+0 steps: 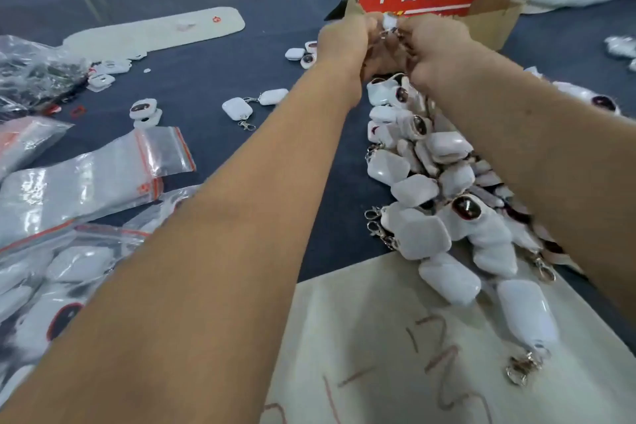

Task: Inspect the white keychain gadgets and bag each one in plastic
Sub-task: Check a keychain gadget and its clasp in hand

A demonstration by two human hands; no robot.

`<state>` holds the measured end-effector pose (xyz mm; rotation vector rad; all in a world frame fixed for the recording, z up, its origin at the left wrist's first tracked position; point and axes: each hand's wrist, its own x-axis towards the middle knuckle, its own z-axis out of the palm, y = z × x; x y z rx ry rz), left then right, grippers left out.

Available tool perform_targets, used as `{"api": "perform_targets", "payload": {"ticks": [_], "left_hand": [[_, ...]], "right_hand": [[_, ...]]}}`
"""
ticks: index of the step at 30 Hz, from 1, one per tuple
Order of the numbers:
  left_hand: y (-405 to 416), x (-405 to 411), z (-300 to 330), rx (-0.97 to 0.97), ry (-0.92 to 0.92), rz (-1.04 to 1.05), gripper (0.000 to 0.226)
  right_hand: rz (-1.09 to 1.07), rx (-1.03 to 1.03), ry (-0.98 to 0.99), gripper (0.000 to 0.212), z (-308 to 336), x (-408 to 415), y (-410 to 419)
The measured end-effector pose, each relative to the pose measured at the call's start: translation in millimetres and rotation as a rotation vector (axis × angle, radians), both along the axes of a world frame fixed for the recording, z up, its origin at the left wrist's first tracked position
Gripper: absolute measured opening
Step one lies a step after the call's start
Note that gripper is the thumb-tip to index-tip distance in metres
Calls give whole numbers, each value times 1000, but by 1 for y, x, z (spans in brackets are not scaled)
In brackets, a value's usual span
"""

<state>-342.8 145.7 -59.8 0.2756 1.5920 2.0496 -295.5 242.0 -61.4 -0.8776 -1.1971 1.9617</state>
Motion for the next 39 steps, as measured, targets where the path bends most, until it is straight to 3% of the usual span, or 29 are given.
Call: {"api": "perform_targets", "payload": {"ticks": [3,5,7,10,15,19,21,24,27,30,33,35,37,39], "left_hand": [[22,-12,8,-33,40,-48,18],[31,-21,1,-80,61,-17,18],[30,-28,-16,-254,168,-8,31],[14,-22,-45,-583,384,-89,8],[-27,6,-60,-741,451,-278,7],[-59,44,-56,-829,543,-423,39],[-69,58,-56,-875,646,-406,38],[-93,68,-55,-832,656,-304,23],[-132,67,-55,-771,610,-132,21],[-171,65,-60,-576,457,14,25],[-196,70,-66,-296,213,60,5],[-204,74,-70,-121,-11,64,15],[-206,76,-72,-50,-125,77,23],[-205,78,-75,-113,-100,86,31]], "right_hand": [[21,-77,20,8,13,-16,34],[38,-102,28,17,14,-24,50],[66,-117,74,22,12,-27,54],[97,-132,181,20,5,-24,47],[54,-98,139,26,-4,-4,20],[50,-27,52,24,-7,23,-20],[73,26,36,21,-7,36,-44],[103,148,35,20,-13,55,-78],[56,500,-123,21,-32,72,-106],[75,789,-247,20,-55,84,-132],[319,759,-168,22,-73,92,-152],[532,646,-48,22,-82,100,-162],[625,602,20,21,-90,105,-166],[589,592,35,20,-96,107,-166]]}}
